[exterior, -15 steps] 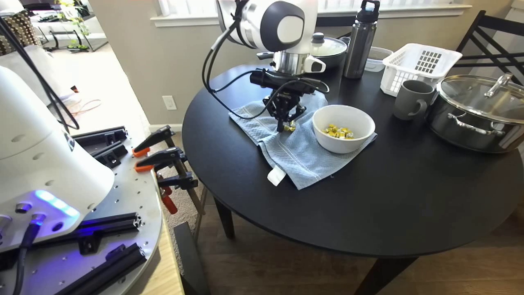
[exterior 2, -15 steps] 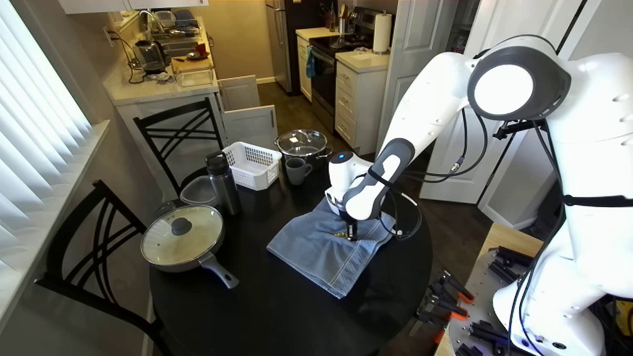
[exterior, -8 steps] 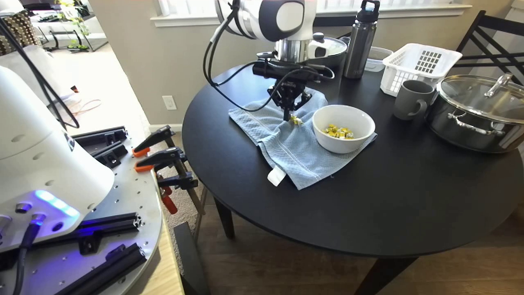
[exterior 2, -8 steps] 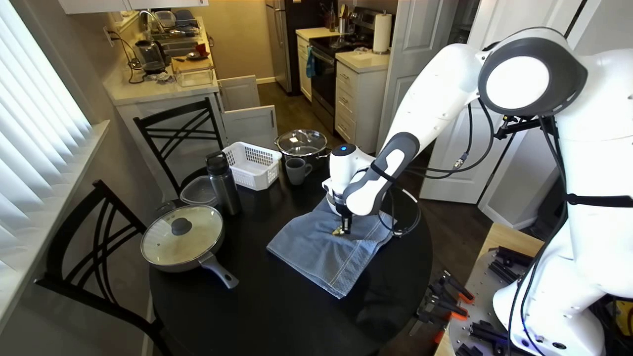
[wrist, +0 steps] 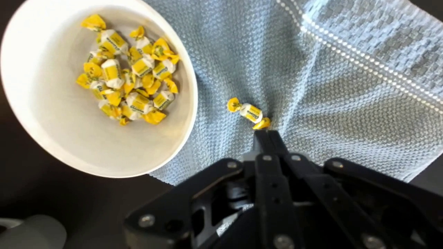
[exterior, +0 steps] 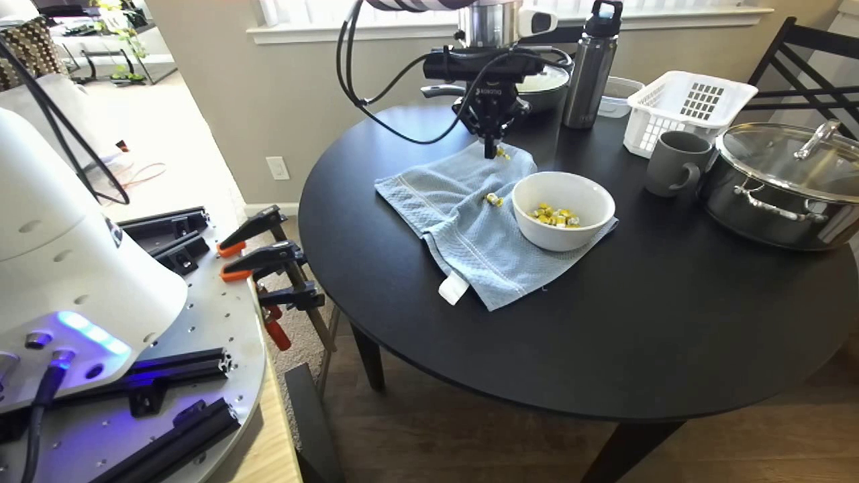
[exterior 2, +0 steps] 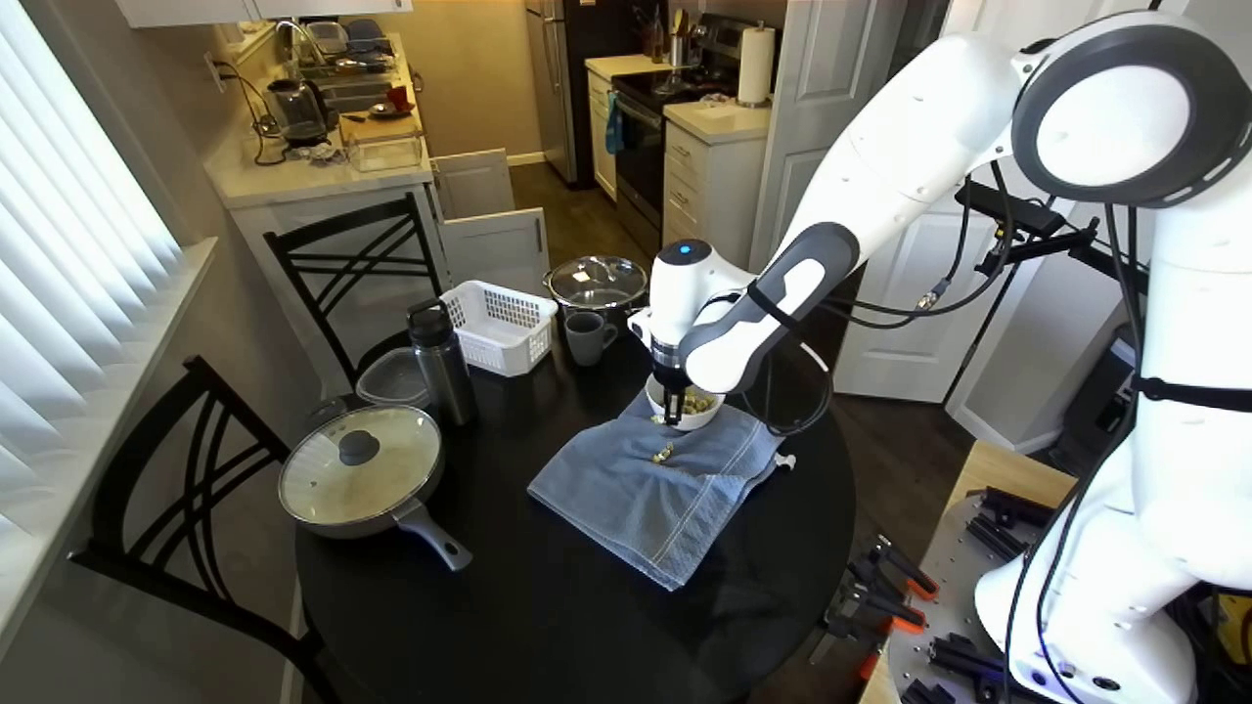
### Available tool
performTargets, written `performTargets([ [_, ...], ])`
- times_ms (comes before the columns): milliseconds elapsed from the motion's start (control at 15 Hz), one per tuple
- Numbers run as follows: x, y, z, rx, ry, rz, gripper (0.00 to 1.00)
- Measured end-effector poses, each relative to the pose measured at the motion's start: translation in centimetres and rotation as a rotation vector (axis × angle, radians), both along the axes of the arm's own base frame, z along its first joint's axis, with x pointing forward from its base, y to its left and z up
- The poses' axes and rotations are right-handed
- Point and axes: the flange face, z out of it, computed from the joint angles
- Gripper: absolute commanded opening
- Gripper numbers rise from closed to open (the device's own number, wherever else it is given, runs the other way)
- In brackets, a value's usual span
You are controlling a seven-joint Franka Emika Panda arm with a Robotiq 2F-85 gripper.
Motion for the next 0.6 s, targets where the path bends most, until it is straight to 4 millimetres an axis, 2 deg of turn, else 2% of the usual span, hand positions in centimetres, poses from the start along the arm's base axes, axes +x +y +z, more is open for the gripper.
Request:
performTargets([
  [467,0.7,-4.9,1.4,-0.122,-0.054,-0.074,0.00],
  [533,0.8,-5.5,1.5,-0.131,-0.058,-0.080,0.26],
  [600,0.9,-6.1,1.5,-0.140,-0.064,-0.087,0.27],
])
